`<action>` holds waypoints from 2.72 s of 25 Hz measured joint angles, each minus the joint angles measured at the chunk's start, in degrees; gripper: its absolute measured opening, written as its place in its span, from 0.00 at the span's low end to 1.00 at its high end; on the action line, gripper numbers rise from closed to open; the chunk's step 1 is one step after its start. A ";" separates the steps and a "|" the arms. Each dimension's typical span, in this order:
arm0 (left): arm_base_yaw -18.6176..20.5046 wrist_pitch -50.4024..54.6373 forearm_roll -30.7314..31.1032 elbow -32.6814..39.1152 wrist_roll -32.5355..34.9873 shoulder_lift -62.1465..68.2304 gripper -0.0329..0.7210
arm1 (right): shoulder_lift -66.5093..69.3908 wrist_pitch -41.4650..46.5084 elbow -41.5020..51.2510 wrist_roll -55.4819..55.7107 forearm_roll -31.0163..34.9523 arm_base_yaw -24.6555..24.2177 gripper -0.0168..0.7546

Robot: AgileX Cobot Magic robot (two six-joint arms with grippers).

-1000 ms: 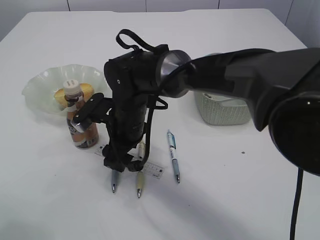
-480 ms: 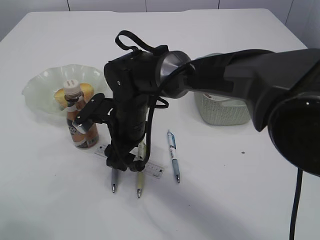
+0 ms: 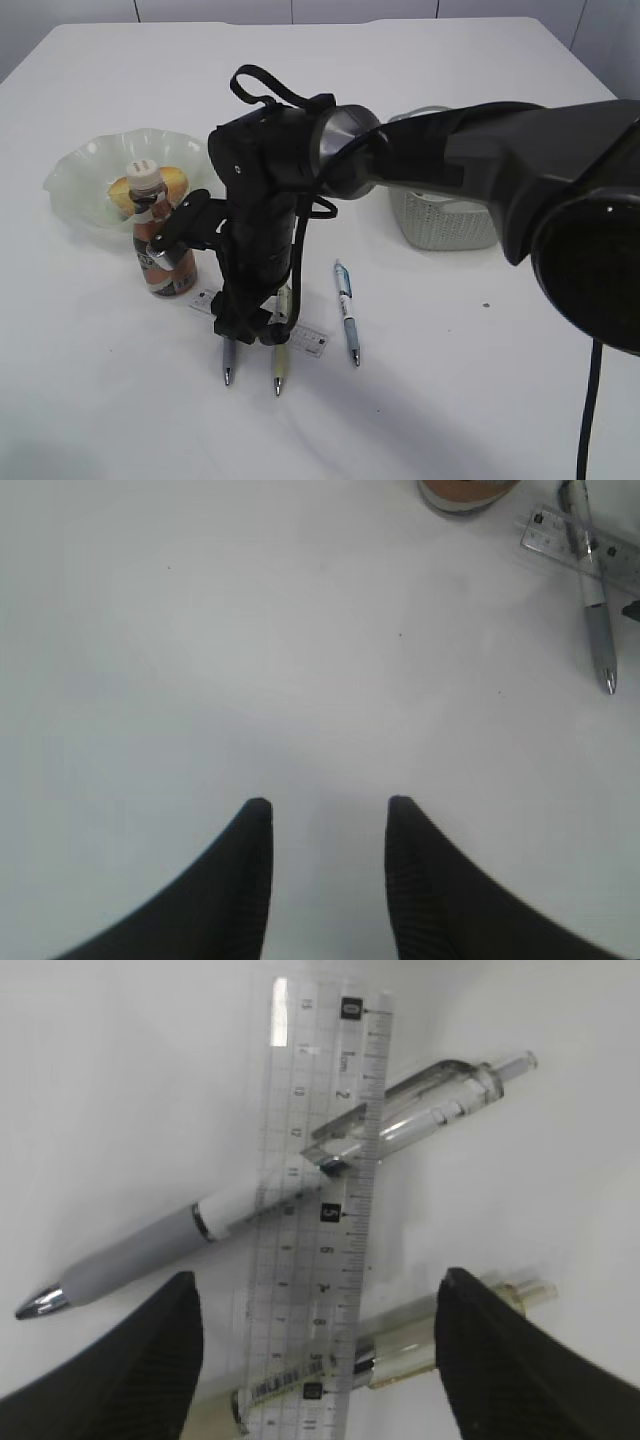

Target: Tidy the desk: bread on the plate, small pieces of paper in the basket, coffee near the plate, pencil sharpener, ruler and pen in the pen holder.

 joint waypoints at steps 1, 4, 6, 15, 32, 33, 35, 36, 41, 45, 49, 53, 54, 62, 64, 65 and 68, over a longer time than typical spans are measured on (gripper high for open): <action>0.00 0.00 0.00 0.00 0.00 0.00 0.41 | 0.26 0.00 -0.02 0.00 0.00 0.00 0.71; 0.00 0.00 0.00 0.00 0.00 0.00 0.41 | 0.65 0.00 -0.02 0.00 0.00 0.00 0.71; 0.00 0.00 0.00 0.00 0.00 0.00 0.41 | 0.65 -0.14 -0.02 0.00 0.00 0.00 0.71; 0.00 0.00 -0.08 0.00 0.00 0.00 0.41 | 1.34 -0.14 -0.12 0.00 -0.36 0.00 0.71; 0.00 0.00 -0.08 0.00 0.00 0.00 0.41 | 1.48 -0.14 -0.12 0.00 -0.36 0.00 0.37; 0.00 0.00 -0.08 0.00 0.00 0.00 0.41 | 1.48 -0.14 -0.12 0.00 -0.36 0.00 0.37; 0.00 0.00 -0.08 0.00 0.00 0.00 0.41 | 1.48 -0.14 -0.12 0.00 -0.36 0.00 0.37; 0.00 0.00 -0.08 0.00 0.00 0.00 0.41 | 1.48 -0.14 -0.13 0.00 -0.36 0.00 0.37; 0.00 0.00 -0.08 0.00 0.00 0.00 0.41 | 1.48 3.83 -2.08 0.00 -0.36 0.00 0.37; 0.00 0.00 -0.08 0.04 0.00 0.00 0.41 | 1.48 6.66 -4.83 0.00 0.00 0.00 0.37; 0.00 0.00 -0.08 1.19 0.00 0.00 0.41 | 0.45 7.73 -6.17 0.00 0.23 0.00 0.37; 0.00 0.00 -0.08 1.89 0.00 0.00 0.41 | -2.68 8.57 -6.31 0.00 1.98 -0.74 0.37; 0.00 0.00 -0.08 1.89 0.00 0.00 0.41 | -3.39 8.84 -6.35 0.00 2.67 -0.98 0.37; 0.00 0.00 -0.08 1.89 0.00 0.00 0.41 | -10.59 10.57 -6.35 0.00 4.86 -6.64 0.37; 0.00 0.00 -0.08 1.89 0.00 0.00 0.41 | -12.36 10.85 -6.35 0.00 5.82 -8.51 0.37; 0.00 0.00 -0.08 1.89 0.00 0.00 0.41 | -13.08 11.00 -6.35 0.00 6.01 -9.28 0.37; 0.00 0.00 -0.08 1.89 0.00 0.00 0.41 | -15.53 11.13 -5.46 0.00 7.17 -11.83 0.37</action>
